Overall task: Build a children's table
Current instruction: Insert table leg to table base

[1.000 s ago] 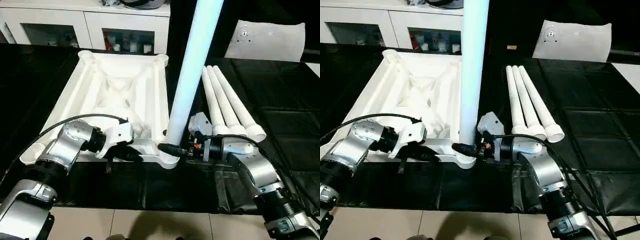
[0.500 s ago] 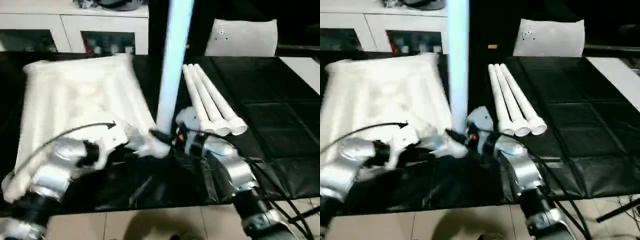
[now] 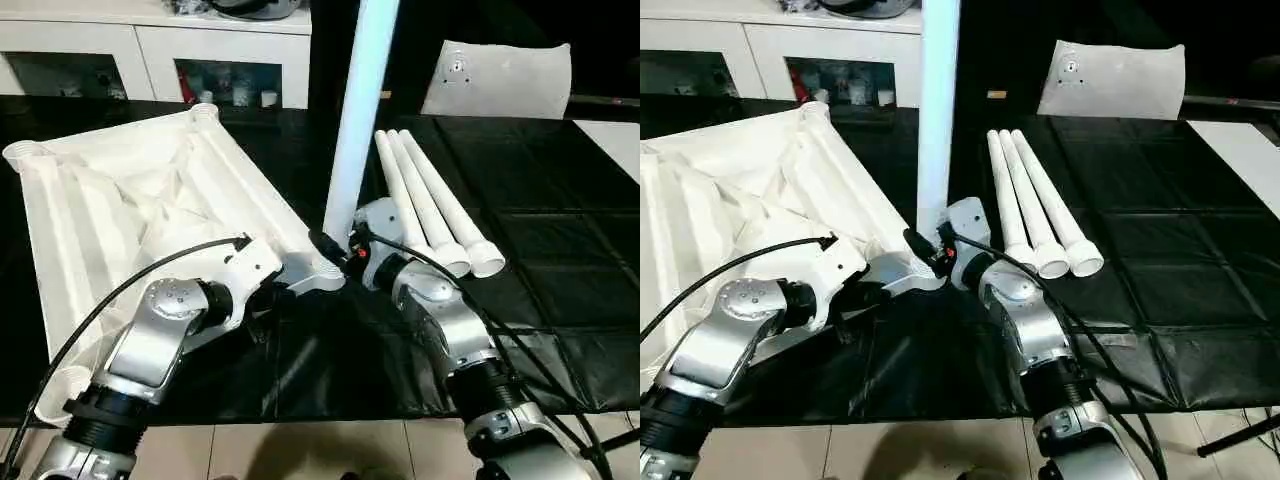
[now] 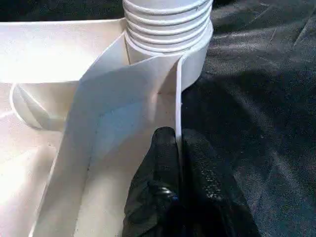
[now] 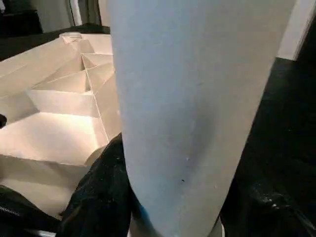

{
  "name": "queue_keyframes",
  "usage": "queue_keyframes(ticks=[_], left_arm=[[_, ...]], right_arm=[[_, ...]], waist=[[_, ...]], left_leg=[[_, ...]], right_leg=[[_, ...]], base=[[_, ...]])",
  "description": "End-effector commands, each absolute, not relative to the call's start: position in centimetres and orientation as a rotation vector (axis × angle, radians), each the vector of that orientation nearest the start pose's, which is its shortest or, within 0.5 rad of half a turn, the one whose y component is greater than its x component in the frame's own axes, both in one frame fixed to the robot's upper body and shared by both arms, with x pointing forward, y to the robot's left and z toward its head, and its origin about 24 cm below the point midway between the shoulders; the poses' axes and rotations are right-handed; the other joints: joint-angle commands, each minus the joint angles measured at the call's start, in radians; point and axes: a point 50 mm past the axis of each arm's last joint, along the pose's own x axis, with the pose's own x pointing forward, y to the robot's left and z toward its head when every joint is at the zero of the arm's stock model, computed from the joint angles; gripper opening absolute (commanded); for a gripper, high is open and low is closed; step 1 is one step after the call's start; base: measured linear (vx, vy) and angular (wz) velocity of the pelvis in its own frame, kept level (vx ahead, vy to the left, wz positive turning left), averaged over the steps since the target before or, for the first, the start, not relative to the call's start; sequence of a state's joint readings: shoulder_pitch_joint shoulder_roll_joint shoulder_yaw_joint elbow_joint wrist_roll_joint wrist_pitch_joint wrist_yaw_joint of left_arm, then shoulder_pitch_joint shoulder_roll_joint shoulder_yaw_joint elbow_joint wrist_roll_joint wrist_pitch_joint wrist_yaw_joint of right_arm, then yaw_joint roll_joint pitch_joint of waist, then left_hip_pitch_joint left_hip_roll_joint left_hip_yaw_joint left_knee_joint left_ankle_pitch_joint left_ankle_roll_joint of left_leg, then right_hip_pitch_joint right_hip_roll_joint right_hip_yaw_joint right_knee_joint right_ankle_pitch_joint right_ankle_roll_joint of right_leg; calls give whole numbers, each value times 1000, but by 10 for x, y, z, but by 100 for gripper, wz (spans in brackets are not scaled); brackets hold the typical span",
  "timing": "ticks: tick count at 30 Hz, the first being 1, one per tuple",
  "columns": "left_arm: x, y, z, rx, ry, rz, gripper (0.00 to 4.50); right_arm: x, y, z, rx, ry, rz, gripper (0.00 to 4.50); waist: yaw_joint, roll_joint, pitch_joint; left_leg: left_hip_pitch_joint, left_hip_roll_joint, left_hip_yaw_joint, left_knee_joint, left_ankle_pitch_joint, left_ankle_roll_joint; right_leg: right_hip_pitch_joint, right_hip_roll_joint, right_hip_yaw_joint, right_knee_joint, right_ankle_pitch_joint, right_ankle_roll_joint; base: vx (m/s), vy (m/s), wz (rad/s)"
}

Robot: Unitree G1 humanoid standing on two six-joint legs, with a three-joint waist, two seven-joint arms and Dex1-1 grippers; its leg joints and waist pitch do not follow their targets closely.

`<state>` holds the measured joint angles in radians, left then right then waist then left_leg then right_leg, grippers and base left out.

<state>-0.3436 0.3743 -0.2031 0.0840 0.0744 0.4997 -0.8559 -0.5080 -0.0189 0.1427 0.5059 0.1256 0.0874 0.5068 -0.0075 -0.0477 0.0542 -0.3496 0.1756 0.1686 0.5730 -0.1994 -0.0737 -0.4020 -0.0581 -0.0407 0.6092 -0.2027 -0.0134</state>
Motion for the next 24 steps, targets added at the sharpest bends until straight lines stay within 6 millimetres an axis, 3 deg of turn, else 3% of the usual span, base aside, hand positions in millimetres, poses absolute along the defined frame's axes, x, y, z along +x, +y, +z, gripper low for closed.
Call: queue_keyframes(ticks=[1,4,6,10,11,13,14,15,24], left_arm=[[289,135,55,387,463,-938,0],[290,136,56,408,453,-952,0],[291,136,56,414,447,-962,0],[292,138,58,430,426,-991,0],[292,138,59,430,424,-1002,0],[293,140,59,438,423,-1020,0],[293,141,59,444,422,-1029,0],[293,143,58,447,430,-1036,0],[293,152,56,509,440,-1163,0]], right_arm=[[309,-60,17,51,330,771,246],[308,-61,17,37,299,771,266],[308,-62,16,25,295,768,303],[304,-66,17,61,293,795,338],[303,-68,16,61,301,794,348],[300,-76,15,72,325,798,361],[299,-80,15,73,328,803,371],[298,-84,16,62,318,816,383],[288,-114,34,18,230,937,448]], waist=[[3,10,-26],[2,8,-27],[6,7,-29],[14,13,-29],[14,11,-32],[17,18,-32],[15,16,-31],[16,22,-32],[26,21,-33]], left_leg=[[-4,50,-20,-79,-317,20],[-2,51,-21,-79,-330,11],[-8,51,-19,-81,-302,16],[-7,50,-15,-79,-279,24],[-11,49,-15,-78,-252,28],[-9,50,-12,-76,-227,34],[-9,49,-12,-77,-224,37],[-8,50,-12,-76,-224,38],[-8,50,-10,-73,-192,58]], right_leg=[[21,-76,54,-105,-463,-125],[18,-76,55,-108,-469,-123],[24,-73,55,-100,-400,-133],[27,-73,56,-100,-353,-148],[34,-73,56,-95,-321,-153],[34,-73,55,-92,-274,-170],[37,-71,54,-91,-264,-176],[37,-73,55,-90,-265,-181],[44,-72,52,-88,-219,-189]], base=[[0,0,0],[0,0,0],[0,0,0],[0,0,0],[0,0,0],[0,0,0],[0,0,0],[0,0,0],[0,0,0]])
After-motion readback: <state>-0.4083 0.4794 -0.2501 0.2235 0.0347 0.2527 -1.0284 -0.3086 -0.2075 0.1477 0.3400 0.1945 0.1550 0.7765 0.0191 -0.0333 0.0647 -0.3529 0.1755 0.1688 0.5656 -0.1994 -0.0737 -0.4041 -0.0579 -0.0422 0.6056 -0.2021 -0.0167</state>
